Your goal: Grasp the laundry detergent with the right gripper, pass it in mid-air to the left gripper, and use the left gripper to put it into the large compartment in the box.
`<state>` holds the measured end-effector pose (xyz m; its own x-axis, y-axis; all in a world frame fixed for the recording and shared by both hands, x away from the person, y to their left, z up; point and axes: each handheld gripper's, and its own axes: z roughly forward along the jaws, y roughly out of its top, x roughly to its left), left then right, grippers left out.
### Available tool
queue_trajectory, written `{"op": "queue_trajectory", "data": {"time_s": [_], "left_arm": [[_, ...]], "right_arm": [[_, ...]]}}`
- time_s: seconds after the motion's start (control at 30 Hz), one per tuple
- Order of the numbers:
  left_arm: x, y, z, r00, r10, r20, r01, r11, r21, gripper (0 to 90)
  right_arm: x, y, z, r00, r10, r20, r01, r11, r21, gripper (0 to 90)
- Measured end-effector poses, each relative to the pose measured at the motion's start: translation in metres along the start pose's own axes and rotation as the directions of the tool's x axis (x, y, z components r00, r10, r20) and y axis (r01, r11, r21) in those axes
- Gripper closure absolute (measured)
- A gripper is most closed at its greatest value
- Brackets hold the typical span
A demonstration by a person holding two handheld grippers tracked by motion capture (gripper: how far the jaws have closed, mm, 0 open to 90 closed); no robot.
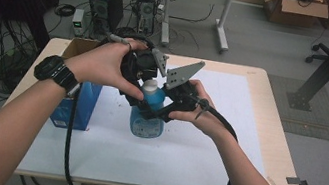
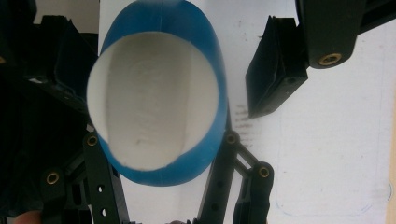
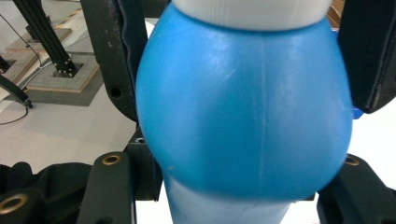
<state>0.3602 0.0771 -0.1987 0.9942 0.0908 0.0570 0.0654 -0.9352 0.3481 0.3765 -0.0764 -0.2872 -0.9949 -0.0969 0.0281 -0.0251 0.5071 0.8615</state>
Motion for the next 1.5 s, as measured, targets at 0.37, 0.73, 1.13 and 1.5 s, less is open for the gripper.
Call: {"op": "queue_trajectory", "data": {"time_s": [0.37,0.73,1.13,1.5], "left_arm": [[-0.0015,0.0001,-0.0004,1.0,0.004,0.001,-0.004,1.0,0.003,29.3],[-0.0017,0.001,0.0001,1.0,0.002,0.005,-0.002,0.9999,0.011,33.2],[-0.0002,0.0025,0.0008,0.9998,-0.008,0.02,0.007,0.9996,0.029,37.7],[0.0027,0.0041,-0.0001,0.9974,-0.064,0.034,0.062,0.9964,0.057,38.1]], "right_arm": [[0.0007,0.0003,0.0002,1.0,0.001,0.009,-0.001,1.0,0.001,43.3],[0.001,0.0008,-0.0004,0.9999,0.002,0.013,-0.002,1.0,0.002,43.3],[0.0006,0.0001,0.0005,0.9998,0.003,0.022,-0.003,1.0,0.013,43.3],[-0.0003,-0.002,0.0017,0.9996,0.01,0.025,-0.01,1.0,0.004,28.2]]}}
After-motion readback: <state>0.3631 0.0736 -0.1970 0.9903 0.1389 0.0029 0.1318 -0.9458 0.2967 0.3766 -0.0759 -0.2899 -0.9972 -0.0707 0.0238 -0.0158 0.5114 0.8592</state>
